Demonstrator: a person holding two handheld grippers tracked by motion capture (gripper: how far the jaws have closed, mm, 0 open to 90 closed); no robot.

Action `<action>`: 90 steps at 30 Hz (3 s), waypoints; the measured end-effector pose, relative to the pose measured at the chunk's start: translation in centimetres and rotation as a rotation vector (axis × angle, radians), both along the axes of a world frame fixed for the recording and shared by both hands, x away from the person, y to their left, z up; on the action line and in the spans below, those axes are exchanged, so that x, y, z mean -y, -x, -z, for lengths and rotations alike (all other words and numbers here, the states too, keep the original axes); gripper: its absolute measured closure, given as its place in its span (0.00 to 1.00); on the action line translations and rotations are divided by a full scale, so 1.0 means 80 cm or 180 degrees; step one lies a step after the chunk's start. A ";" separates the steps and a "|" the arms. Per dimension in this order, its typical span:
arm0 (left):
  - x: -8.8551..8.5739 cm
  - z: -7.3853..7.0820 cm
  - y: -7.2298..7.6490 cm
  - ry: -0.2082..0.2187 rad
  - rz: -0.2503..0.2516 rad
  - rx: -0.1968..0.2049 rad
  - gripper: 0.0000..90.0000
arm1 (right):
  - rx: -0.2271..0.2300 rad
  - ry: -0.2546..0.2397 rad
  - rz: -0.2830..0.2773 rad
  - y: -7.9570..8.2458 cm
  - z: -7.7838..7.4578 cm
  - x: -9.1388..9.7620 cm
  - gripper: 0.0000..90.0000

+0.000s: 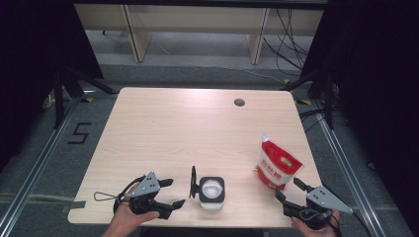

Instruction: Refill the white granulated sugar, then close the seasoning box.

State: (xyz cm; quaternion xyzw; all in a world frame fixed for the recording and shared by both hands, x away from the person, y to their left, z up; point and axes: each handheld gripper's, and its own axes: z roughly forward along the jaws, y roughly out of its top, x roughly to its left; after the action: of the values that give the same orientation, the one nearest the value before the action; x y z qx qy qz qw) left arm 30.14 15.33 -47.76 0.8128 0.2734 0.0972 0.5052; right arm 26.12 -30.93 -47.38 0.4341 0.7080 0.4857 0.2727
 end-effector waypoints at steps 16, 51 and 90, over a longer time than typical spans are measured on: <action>0.000 -0.012 0.001 0.0130 -0.0009 -0.0087 0.33 | -0.0061 0.0077 -0.0118 0.006 0.003 -0.002 0.28; 0.030 -0.048 -0.002 0.0210 0.0148 0.0317 0.99 | -0.0051 0.0134 -0.0099 0.011 0.002 -0.003 0.30; 0.090 -0.041 -0.004 0.0067 0.0486 0.0203 0.97 | -0.0046 0.0151 -0.0147 0.011 0.001 -0.004 0.30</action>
State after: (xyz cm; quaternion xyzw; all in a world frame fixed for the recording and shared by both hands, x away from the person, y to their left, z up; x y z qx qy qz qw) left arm 30.45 8.13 -44.48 0.8224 0.1954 0.0813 0.5281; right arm 25.26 -30.62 -47.44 0.4146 0.7310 0.4719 0.2666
